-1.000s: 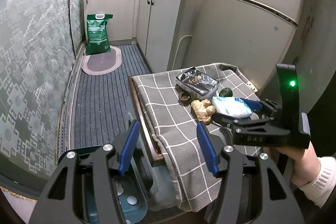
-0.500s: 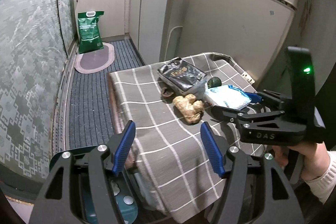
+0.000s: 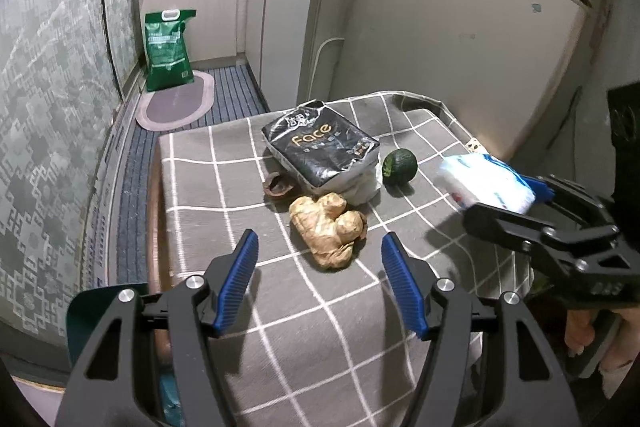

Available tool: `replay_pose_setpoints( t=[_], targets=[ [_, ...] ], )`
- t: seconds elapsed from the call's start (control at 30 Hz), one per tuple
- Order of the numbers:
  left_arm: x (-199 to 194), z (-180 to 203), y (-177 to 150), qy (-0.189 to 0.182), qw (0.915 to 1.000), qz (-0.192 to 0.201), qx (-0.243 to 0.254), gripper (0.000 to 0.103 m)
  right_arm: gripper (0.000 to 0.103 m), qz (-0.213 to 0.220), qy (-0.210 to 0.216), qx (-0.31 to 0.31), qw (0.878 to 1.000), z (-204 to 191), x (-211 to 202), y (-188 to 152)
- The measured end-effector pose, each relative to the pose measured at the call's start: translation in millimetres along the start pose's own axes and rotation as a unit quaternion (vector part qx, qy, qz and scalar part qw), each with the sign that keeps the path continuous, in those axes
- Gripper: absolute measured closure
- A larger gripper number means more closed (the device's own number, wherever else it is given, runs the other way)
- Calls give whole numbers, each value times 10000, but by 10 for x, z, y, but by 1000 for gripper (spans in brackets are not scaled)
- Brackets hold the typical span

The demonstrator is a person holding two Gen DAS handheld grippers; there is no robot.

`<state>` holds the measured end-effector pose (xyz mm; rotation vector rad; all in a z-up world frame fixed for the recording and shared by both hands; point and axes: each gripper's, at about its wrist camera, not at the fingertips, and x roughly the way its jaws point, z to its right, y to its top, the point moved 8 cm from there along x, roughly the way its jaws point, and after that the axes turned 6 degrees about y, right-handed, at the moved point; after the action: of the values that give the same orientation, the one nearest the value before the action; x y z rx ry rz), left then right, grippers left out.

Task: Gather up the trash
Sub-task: 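Drop the ginger root into the bin with the left tool while the right holds the diaper pack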

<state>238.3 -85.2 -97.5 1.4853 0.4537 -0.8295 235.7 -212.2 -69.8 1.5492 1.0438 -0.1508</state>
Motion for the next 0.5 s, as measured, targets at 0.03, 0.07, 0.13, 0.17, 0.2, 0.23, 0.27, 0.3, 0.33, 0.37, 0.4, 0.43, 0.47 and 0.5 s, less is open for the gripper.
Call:
replay_pose_setpoints(
  t=[0.03,0.07,0.13,0.17,0.2,0.23,0.27,0.3,0.33,0.37,0.4,0.43,0.47,0.5],
  targets=[
    [27,12,-2,-12,10000,-23,-40,36,28,1,23,0,10000,23,-19,-13],
    [45,8,1,25,10000,-19,-80,38,28,-1,38,-4,10000,39,-31,-18],
    [90,-6,12,107,9998,-31,-175,40,28,-11,48,-24,10000,70,-51,-29],
    [104,-12,16,117,9997,-36,-220,42,28,-15,54,-28,10000,70,-50,-34],
    [121,-16,24,120,9995,-38,-276,43,28,-19,59,-30,10000,73,-53,-30],
    [136,-15,34,112,9994,-40,-330,47,28,-31,69,-30,10000,83,-58,-37],
    [150,-18,46,93,9991,-40,-402,52,28,-33,75,-28,10000,81,-55,-36],
    [169,-19,55,59,9989,-58,-472,52,28,-34,89,-25,10000,85,-62,-39],
    [177,-17,57,33,9987,-77,-509,55,28,-43,105,-28,9999,95,-75,-50],
    [209,-16,57,-12,9983,-123,-572,57,28,-55,115,-32,9999,91,-63,-50],
    [227,-10,63,-16,9981,-127,-597,58,28,-69,128,-50,9999,85,-62,-57],
    [235,-7,73,-10,9981,-111,-609,59,28,-78,132,-73,9999,79,-65,-61],
    [236,-10,77,-2,9981,-106,-605,59,28,-78,132,-93,9998,76,-76,-70],
    [238,-6,80,1,9981,-98,-605,59,28,-79,133,-106,9998,77,-91,-82]
  ],
)
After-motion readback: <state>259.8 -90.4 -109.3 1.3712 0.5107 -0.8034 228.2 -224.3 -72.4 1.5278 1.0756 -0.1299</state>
